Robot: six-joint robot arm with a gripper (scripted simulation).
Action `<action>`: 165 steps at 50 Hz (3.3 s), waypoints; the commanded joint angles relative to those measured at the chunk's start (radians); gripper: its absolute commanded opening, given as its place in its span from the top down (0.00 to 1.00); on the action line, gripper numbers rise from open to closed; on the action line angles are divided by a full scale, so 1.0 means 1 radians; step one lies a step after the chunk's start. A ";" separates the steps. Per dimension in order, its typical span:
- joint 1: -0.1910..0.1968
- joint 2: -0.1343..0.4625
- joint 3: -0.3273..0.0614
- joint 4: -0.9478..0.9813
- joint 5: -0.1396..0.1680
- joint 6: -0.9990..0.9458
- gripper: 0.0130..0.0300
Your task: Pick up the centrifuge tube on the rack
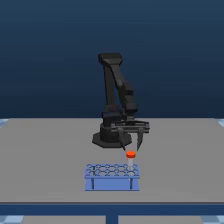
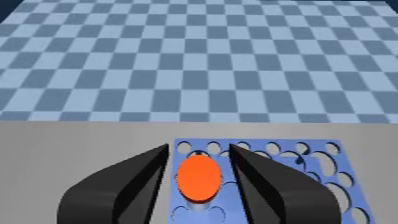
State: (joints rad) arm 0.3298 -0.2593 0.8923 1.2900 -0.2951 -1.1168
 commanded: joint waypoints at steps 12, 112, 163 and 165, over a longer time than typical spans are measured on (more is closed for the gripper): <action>0.000 0.025 0.017 -0.126 -0.016 0.140 0.00; 0.000 0.052 0.033 -0.242 -0.035 0.263 1.00; 0.000 -0.072 -0.065 0.458 0.006 -0.470 1.00; 0.000 -0.078 -0.071 0.496 0.004 -0.510 1.00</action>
State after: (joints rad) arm 0.3293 -0.3305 0.8293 1.7357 -0.2882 -1.5500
